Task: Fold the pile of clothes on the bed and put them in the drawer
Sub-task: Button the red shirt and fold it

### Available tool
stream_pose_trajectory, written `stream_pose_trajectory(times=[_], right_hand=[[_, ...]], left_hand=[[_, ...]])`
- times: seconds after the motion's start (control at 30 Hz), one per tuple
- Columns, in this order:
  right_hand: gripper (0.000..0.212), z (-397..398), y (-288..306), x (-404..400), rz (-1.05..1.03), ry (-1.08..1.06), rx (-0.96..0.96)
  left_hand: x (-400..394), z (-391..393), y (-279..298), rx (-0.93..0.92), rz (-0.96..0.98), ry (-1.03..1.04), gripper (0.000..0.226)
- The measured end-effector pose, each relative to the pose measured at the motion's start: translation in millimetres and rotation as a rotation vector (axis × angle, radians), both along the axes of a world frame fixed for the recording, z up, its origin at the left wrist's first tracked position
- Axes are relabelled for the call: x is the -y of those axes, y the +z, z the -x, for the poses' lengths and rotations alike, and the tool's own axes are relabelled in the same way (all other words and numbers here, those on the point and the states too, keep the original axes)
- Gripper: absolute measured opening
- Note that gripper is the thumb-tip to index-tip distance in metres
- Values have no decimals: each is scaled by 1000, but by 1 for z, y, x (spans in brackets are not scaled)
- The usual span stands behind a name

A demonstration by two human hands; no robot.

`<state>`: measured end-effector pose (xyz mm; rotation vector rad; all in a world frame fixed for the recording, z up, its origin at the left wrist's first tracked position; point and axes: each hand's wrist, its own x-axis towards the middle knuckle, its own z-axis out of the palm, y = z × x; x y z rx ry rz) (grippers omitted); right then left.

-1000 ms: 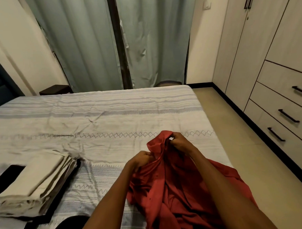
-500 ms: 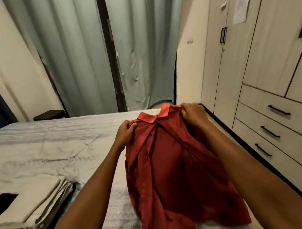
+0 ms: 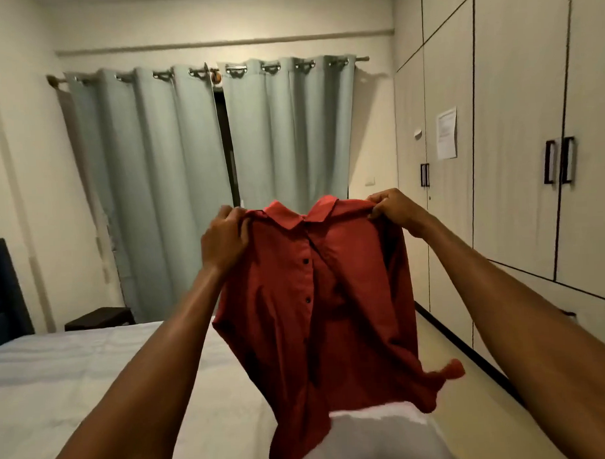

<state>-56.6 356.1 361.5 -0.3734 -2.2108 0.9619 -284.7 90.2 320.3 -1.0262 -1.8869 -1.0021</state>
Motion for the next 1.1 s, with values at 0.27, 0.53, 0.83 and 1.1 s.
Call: stream_pose_trajectory(times=[0.27,0.53,0.83,1.1], right_hand=[[32,2,30,26,-689,-485,53],[34,-20,32,35,-317,-423,18],[30,-33,28,35,-529,-508,196],[33,-26,36,51,-406,-737,-55]], left_hand=[[21,-11,43,518,223,-2,18],[46,-12,30,767,705,-281,10],[41,-20,39,561,300,43,14],[27,-56,43,766,-341,-104,22]])
